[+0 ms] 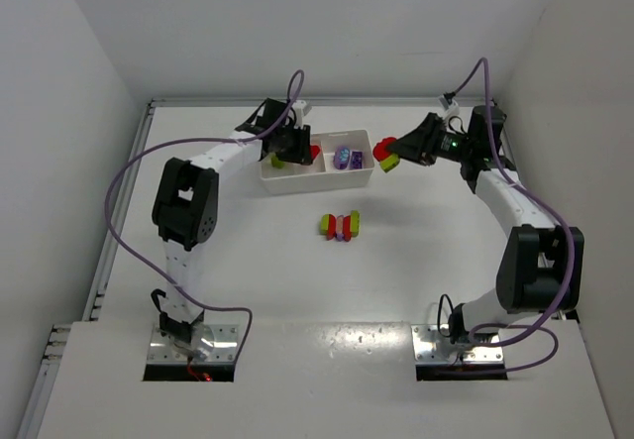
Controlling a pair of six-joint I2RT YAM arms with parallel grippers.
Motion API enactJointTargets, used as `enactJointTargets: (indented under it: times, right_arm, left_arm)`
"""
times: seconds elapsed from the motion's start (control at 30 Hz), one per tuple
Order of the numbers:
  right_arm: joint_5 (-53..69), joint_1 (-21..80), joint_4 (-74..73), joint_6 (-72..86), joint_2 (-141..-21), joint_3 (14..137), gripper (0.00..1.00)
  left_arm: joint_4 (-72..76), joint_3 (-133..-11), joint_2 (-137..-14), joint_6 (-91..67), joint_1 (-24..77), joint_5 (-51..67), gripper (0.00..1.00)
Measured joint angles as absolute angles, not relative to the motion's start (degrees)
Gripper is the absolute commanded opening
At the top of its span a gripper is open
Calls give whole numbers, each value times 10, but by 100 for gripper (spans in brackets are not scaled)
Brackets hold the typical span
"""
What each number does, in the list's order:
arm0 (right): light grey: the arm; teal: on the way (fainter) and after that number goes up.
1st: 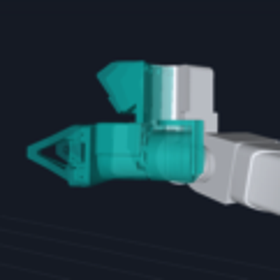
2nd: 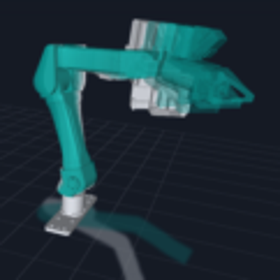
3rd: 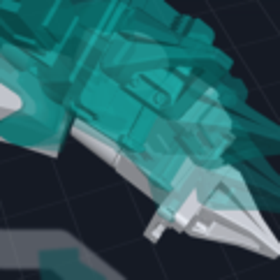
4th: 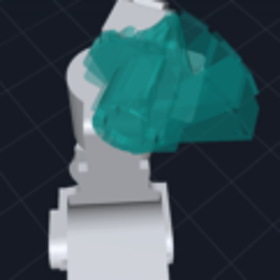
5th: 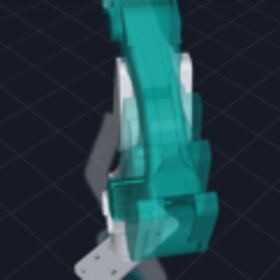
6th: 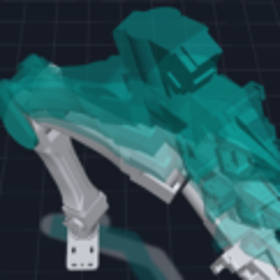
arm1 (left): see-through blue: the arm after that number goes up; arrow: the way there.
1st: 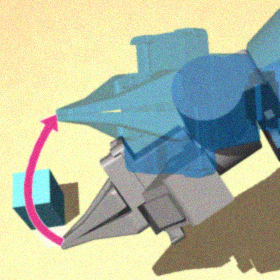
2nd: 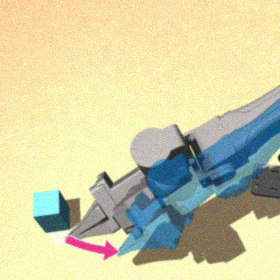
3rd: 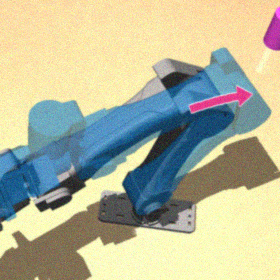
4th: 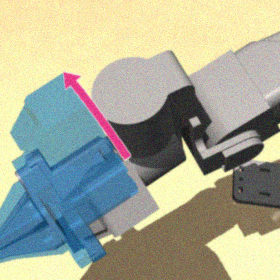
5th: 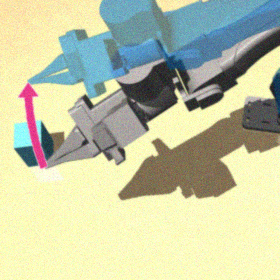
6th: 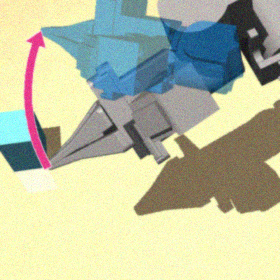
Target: Sort the legos into containers by color
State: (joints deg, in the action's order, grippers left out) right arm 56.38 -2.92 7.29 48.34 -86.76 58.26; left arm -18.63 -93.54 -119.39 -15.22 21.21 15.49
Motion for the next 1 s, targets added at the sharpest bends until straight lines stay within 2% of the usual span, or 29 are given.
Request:
enactJointTargets:
  times: [0.13, 0.17, 0.2, 0.23, 0.3, 0.4, 0.53, 0.63, 0.8, 1.0]
  right_arm:
    - [579, -27, 69, 475, -868, 583, 0]
    - [584, -27, 69, 474, -868, 583, 0]
    - [589, -26, 69, 473, -868, 583, 0]
    - [593, -26, 70, 473, -868, 583, 0]
    - [605, -25, 70, 471, -868, 583, 0]
    - [624, -22, 74, 469, -868, 580, 0]
    - [631, -19, 77, 475, -868, 576, 0]
    - [625, -15, 123, 516, -868, 552, 0]
    - [629, 0, 169, 561, -872, 531, 0]
    - [647, 21, 196, 571, -872, 531, 0]
  left_arm:
    - [-194, -940, -1199, -149, 212, 148, 69]
    - [-196, -941, -1199, -151, 211, 151, 81]
    - [-194, -942, -1199, -151, 210, 159, 90]
    - [-191, -943, -1199, -153, 210, 174, 93]
    - [-184, -943, -1199, -159, 209, 203, 94]
    - [-147, -930, -1195, -175, 199, 298, 89]
    - [-49, -893, -1173, -251, 187, 463, 85]
    - [64, -861, -1148, -338, 189, 540, 85]
    - [202, -834, -1119, -457, 207, 606, 85]
    - [238, -842, -1119, -500, 225, 636, 85]
